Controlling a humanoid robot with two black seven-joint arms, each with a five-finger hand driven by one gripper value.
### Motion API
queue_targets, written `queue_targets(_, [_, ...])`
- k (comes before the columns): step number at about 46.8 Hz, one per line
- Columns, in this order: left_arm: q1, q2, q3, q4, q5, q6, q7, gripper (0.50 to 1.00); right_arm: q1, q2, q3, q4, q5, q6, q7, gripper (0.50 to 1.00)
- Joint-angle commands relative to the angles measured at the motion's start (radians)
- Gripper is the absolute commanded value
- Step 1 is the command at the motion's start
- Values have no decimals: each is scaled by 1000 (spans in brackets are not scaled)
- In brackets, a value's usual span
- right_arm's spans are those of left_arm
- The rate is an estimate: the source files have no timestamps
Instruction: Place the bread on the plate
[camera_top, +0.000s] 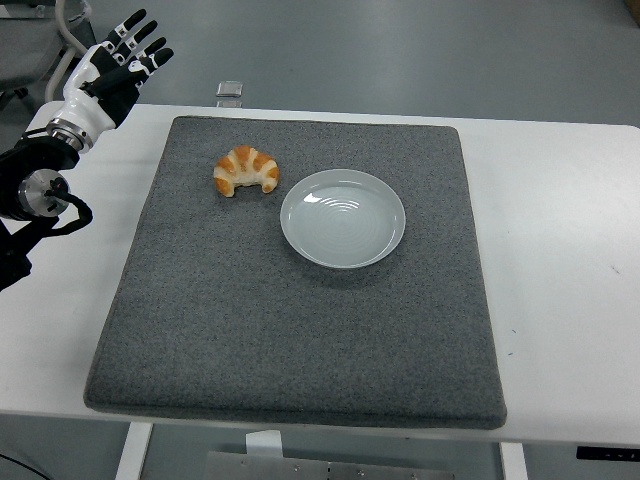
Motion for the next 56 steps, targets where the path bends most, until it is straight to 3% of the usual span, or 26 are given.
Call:
queue_targets(1, [-1, 0, 0, 0, 0, 0, 0, 990, 0, 0, -1, 0, 0, 0, 0, 930])
queue_targets(22, [-52, 14, 17, 0, 3, 8, 20, 981, 0, 0, -1, 0, 0, 0, -2, 930])
queue_targets(27, [-98, 31, 47, -2, 3, 32, 67, 977, 0, 0, -1, 0, 0, 0, -2, 930])
queue_targets(40, [-282, 83, 213, -9, 3, 135, 89, 977, 0, 0, -1, 0, 0, 0, -2, 930])
queue_targets(49, [-446, 117, 380, -12, 5, 141, 89, 977, 0, 0, 1, 0, 0, 0, -2, 930])
queue_targets(56, [-596, 141, 606, -84, 5, 156, 87, 977, 3, 0, 1, 0, 0, 0, -2, 930])
